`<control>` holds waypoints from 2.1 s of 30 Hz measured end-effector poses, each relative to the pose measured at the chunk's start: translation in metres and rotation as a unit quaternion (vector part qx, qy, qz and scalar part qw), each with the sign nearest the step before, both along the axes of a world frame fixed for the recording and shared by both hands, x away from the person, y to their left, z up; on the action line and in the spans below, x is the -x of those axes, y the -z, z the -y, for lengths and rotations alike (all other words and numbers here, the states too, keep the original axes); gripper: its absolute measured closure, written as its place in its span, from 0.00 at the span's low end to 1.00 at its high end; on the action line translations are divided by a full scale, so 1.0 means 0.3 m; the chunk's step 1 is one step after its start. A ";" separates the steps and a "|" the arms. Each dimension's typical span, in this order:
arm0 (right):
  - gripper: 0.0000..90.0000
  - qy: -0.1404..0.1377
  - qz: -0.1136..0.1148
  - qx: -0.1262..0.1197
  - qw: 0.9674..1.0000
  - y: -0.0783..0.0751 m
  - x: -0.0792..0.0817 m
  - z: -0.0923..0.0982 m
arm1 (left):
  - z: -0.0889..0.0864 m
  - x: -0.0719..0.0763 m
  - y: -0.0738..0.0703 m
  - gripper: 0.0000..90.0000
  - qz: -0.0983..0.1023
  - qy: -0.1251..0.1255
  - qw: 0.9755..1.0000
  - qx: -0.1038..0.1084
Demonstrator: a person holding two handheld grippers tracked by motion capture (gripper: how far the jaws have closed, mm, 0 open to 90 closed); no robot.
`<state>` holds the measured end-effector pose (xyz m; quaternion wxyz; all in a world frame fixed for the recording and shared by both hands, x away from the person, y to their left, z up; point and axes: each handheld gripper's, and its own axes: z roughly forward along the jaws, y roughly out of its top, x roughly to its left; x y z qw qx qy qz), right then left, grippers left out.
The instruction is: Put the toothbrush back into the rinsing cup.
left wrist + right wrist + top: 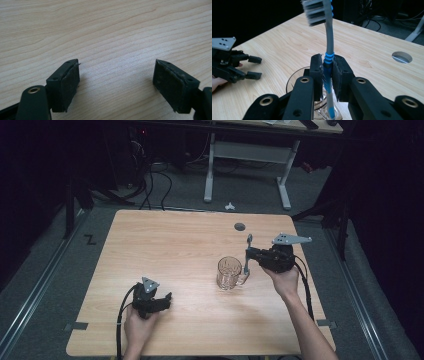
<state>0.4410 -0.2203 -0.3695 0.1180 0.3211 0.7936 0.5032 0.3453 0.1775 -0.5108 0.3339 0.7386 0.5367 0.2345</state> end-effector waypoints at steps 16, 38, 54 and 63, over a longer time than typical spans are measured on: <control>0.88 0.001 0.007 0.016 1.000 0.008 0.020 0.004 | 0.000 0.000 0.000 0.24 0.000 0.000 1.000 0.000; 0.88 0.007 -0.005 0.013 1.000 0.031 0.027 0.037 | 0.000 0.000 0.000 0.24 0.000 0.000 1.000 -0.001; 0.88 0.009 -0.020 0.008 1.000 0.047 0.021 0.048 | 0.000 0.000 0.000 0.24 0.000 0.000 1.000 -0.001; 0.88 0.010 -0.026 0.012 1.000 0.052 0.015 0.045 | 0.000 0.000 0.000 0.24 0.000 -0.001 1.000 0.000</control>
